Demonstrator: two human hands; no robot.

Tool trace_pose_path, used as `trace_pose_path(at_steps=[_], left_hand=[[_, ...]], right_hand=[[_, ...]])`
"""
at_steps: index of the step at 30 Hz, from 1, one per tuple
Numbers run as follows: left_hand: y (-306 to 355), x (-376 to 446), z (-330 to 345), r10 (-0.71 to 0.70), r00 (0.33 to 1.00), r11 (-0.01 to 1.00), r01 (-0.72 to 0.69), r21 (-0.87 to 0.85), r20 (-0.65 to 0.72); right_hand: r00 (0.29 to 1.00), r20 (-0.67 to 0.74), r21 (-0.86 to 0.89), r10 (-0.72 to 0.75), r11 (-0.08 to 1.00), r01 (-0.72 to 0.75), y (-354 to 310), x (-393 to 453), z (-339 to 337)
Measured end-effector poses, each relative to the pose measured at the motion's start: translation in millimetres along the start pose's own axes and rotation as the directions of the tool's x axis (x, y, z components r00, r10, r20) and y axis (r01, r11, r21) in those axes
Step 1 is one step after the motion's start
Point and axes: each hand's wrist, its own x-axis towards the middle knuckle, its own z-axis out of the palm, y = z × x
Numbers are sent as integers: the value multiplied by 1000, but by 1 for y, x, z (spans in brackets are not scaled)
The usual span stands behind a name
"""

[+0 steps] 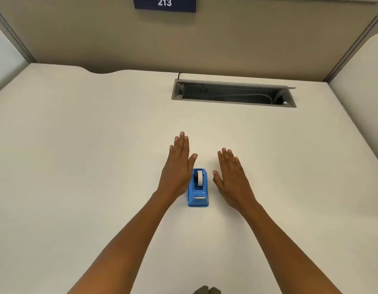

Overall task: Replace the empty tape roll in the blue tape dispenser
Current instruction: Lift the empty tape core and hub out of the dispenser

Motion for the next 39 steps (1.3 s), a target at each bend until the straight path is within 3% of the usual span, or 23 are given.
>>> trace_pose_path(at_steps=[4,8,15,22,26,39], left_hand=[[-4,-15,5,-136,982,974,156,-162,127],[-10,-27,5,-148,969,926,205,-316,197],[-8,-39,-1,-161,941,864,280,-418,298],[-23,-40,-5,-83,878,855,306,-420,471],[-29,-37,-4,-44,879,877,261,-403,474],[-34,-38,-1,-57,880,879,269,-394,472]], right_hand=[[999,44,61,-15,998,12,-1,-7,8],[995,46,113,-90,990,84,-4,-12,14],[990,38,241,-136,963,123,-9,-19,15],[997,56,499,-48,867,14,-6,-23,13],[1000,-1,606,-29,795,23,-13,-17,8],[994,60,561,-90,827,42,-15,3,-1]])
